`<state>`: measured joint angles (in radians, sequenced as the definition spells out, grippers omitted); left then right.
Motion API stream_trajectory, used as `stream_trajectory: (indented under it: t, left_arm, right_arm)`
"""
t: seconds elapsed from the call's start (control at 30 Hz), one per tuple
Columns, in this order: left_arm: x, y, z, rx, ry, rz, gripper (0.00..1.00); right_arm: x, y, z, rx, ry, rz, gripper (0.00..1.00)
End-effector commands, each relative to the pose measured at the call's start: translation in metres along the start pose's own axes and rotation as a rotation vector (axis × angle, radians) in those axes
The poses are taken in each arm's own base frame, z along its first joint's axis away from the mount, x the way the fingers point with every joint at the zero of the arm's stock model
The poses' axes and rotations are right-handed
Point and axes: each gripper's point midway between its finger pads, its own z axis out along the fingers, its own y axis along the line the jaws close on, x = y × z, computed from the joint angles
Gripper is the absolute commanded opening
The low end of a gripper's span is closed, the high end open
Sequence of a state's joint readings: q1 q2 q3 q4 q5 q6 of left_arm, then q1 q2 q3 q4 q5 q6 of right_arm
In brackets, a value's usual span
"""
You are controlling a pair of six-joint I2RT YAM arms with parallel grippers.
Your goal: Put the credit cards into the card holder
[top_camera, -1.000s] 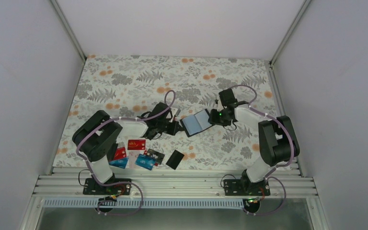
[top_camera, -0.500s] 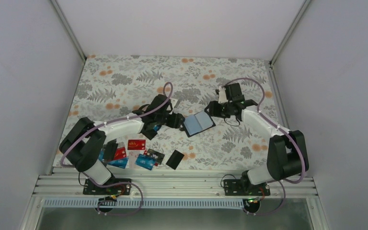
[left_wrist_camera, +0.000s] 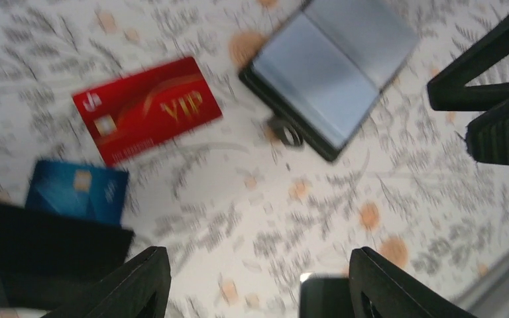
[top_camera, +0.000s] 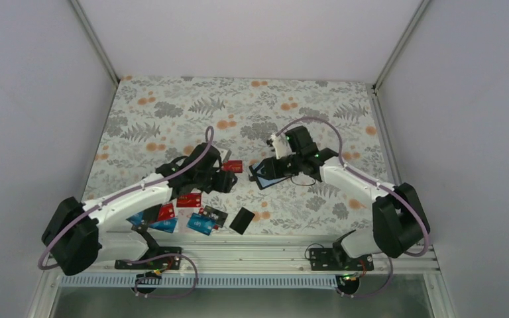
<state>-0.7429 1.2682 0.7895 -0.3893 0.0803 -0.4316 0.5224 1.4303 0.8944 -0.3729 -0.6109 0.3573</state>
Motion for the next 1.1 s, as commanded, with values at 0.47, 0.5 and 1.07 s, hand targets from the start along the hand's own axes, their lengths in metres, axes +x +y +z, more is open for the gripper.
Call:
stream_trajectory:
  t: [0.47,0.5,1.07]
  left_arm:
    - [0.075,-0.046,0.015,0.204,0.173,0.000,0.61]
    - [0.077,-0.048,0.018,0.212,0.179,0.002,0.61]
    - [0.127,-0.043,0.051,0.240,0.337,-0.025,0.58]
  right_arm:
    - [0.146,0.038,0.020,-0.047,0.182,0.420,0.50]
    - [0.151,0.038,0.020,-0.042,0.178,0.448,0.50]
    - [0.193,0.043,0.055,0.045,0.120,0.690,0.54]
